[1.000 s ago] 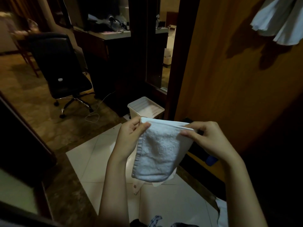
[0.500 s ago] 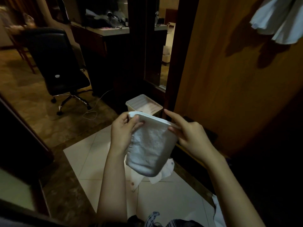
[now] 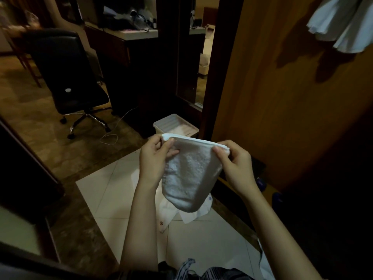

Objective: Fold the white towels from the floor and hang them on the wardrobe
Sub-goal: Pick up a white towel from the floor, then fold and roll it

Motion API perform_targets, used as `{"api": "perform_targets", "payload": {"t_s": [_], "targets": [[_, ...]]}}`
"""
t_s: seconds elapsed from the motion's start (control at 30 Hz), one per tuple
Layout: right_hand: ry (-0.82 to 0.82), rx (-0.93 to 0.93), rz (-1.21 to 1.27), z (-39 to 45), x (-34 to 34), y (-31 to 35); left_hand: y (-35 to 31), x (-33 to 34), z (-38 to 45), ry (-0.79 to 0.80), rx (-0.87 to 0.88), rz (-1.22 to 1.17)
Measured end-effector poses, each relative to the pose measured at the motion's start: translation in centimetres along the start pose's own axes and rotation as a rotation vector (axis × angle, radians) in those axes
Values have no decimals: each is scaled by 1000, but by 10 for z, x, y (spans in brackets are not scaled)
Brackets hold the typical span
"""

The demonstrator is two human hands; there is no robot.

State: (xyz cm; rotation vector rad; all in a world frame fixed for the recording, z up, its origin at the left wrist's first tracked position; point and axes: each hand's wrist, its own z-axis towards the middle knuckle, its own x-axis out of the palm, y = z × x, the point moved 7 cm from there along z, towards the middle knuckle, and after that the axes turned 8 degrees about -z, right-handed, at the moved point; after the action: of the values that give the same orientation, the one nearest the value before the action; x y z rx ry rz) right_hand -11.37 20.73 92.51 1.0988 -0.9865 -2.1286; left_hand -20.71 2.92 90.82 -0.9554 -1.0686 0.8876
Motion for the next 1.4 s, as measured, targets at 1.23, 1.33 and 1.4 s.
{"api": "perform_targets", "payload": {"t_s": [1.23, 1.33, 1.4], "targets": [[643, -616, -845, 18, 17, 60, 9, 24, -7, 201, -147, -97], [481, -497, -730, 31, 3, 54, 5, 31, -9, 223, -121, -87], [438, -402, -641, 36, -1, 49, 4, 35, -9, 232, -114, -50]]}}
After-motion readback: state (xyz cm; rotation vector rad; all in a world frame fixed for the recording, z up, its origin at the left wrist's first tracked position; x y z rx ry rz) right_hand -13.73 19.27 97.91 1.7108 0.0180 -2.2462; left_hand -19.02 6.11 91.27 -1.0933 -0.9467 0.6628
